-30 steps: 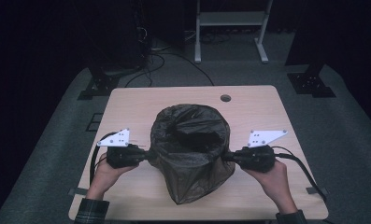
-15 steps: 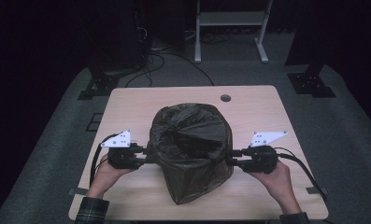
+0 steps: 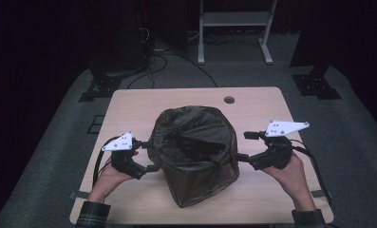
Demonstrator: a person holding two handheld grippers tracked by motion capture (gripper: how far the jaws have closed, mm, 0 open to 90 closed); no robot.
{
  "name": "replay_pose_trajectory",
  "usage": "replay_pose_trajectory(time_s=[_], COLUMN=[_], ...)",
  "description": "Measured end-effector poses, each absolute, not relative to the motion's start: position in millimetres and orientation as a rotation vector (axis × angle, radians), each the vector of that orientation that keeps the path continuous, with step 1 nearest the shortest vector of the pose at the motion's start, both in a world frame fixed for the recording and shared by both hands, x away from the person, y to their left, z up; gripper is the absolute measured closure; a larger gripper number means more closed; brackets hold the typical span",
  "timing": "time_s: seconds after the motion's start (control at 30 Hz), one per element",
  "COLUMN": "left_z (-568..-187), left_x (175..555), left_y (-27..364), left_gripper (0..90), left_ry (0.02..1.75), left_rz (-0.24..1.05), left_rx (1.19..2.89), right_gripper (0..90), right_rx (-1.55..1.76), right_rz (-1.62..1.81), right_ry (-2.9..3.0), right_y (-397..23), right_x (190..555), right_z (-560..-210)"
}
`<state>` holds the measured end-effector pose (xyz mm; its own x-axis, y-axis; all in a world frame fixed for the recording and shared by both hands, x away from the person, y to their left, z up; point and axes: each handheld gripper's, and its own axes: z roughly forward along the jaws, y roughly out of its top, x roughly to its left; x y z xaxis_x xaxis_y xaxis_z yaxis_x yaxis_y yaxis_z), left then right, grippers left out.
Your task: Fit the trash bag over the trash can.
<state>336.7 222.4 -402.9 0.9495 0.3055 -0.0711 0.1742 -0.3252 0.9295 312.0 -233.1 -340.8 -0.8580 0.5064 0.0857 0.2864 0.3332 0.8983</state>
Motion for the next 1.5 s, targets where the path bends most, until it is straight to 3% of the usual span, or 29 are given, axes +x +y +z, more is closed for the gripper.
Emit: replay_pose_trajectory(time_s=[0.17,0.77,1.5], left_z=[-403,-403,-402], left_x=[338,339,339], left_y=[221,217,213], left_gripper=[0.2,0.0,0.0], left_ry=[0.368,0.370,0.359], left_rz=[0.149,0.156,0.140], left_rx=[1.905,1.902,1.895], right_gripper=[10.5,10.5,10.6], right_rx=[0.646,0.480,0.380], right_rz=[1.584,1.478,0.992], right_ry=[2.370,2.487,2.803], right_y=[-230,-180,-121], right_x=[316,351,387], right_z=[-322,-285,-301])
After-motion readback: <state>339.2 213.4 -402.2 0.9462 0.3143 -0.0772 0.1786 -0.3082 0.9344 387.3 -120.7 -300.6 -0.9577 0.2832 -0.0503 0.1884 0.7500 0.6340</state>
